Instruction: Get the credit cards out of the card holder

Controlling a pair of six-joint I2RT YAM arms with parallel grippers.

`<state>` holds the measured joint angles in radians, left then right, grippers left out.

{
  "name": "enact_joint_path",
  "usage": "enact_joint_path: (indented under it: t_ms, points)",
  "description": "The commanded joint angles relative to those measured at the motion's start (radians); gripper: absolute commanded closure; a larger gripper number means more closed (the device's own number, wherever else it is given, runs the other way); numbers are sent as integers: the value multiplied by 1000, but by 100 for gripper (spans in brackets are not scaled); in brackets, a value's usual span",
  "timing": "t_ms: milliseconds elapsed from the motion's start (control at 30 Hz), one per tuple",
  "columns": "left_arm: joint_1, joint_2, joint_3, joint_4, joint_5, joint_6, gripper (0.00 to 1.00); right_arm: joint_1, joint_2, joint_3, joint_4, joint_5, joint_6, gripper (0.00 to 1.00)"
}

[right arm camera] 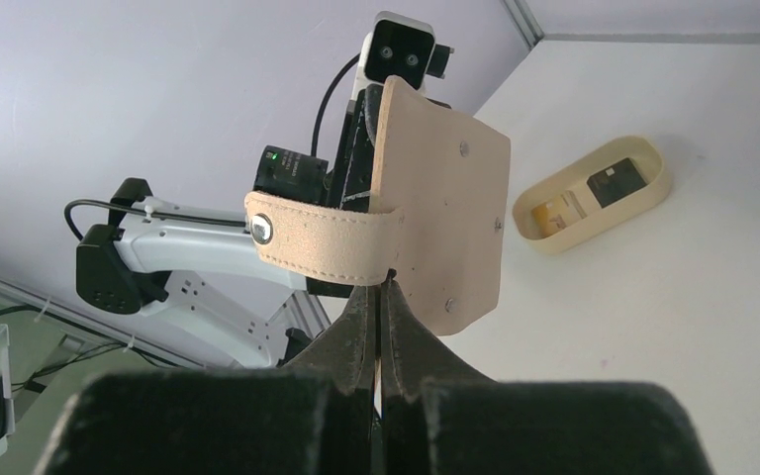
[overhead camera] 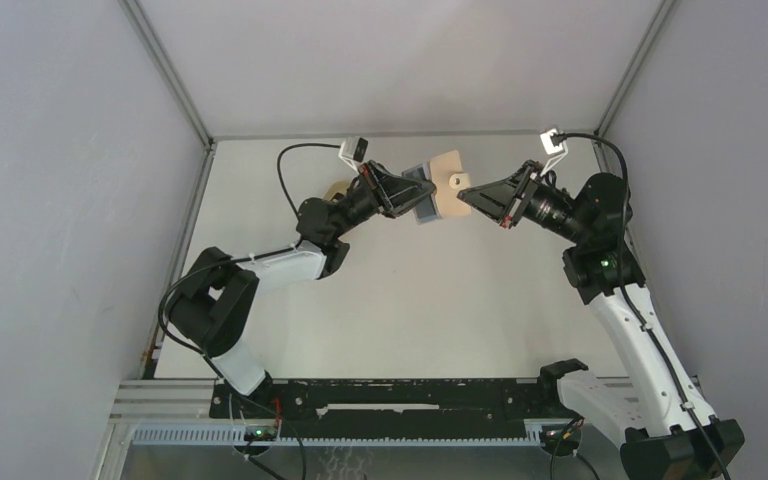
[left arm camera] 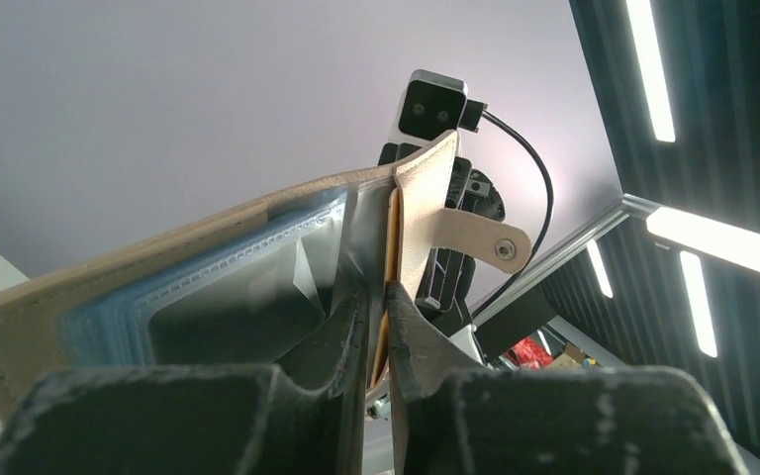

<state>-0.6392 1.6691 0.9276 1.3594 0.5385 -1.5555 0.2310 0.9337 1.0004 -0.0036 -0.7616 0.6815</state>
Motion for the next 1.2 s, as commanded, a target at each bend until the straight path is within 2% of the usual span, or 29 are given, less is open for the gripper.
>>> enact_joint_path:
  t_ms: [0, 633, 900, 1167]
  points:
    - [-16, -14, 64, 72, 67, -21, 85, 3, -4, -15, 8, 10, -23, 100]
    - [13, 11, -8, 69, 58, 9, 86, -21, -36, -37, 8, 41, -18, 100]
    - [13, 17, 5, 70, 72, 11, 90, -25, -36, -48, 13, 43, -10, 100]
    - [14, 14, 1, 68, 90, 27, 85, -28, -38, -48, 9, 38, -8, 100]
